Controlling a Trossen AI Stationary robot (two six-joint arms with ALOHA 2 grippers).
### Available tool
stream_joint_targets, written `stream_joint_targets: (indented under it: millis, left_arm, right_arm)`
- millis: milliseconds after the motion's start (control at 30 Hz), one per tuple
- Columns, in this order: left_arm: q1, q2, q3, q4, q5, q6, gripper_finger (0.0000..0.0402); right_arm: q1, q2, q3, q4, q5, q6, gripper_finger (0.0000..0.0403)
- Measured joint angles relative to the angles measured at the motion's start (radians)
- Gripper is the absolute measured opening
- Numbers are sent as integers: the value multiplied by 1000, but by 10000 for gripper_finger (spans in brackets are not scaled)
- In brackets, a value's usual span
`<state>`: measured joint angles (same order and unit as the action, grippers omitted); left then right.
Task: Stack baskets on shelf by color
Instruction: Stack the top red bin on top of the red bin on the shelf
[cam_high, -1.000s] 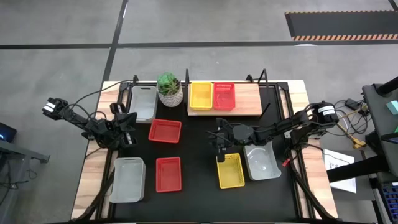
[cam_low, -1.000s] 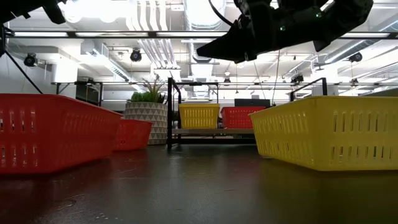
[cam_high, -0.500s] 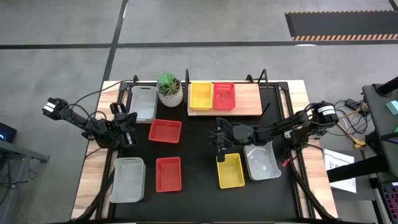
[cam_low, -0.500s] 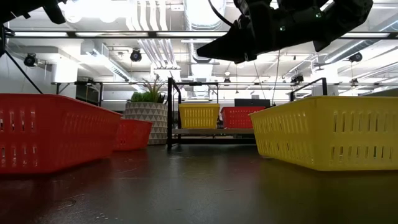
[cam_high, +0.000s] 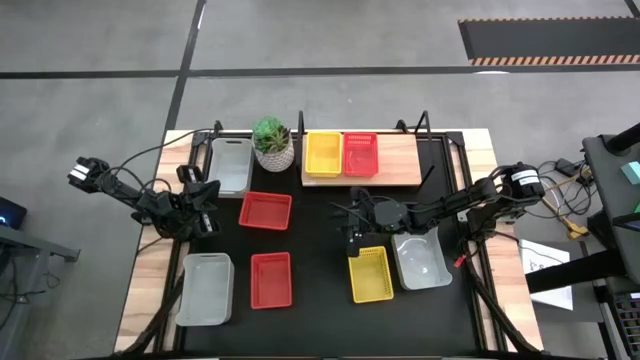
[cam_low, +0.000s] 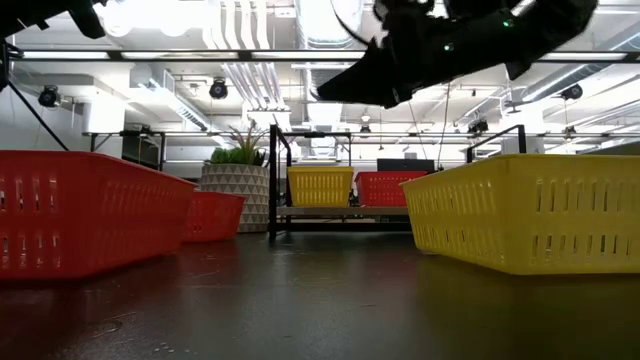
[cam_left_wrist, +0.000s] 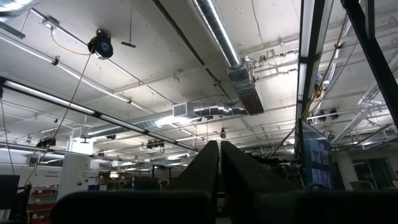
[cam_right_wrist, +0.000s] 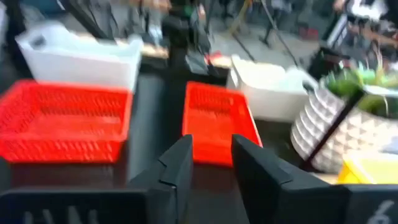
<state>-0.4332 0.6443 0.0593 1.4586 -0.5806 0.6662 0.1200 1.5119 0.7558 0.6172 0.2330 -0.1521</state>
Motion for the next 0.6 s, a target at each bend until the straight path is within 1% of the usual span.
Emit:
stream_joint_targets:
  millis: [167,300,433,500,600]
  left_arm:
    - [0,-2,0,0,0,0,2]
    - [0,-8,0,0,0,-3,2]
    - [0,-7,0,0,-4,-3,2]
    - [0,-10,0,-2,-6,5,2]
    - [0,-18,0,0,-25,26,2]
  right_arm:
    - [0,40,163,-294,2,-8,140]
    - [0,74,286,-504,-5,-59,158]
    - [-2,88,379,-695,-4,-111,170]
    - [-5,87,402,-764,-5,-109,174]
    - [-5,86,408,-778,-5,-128,175]
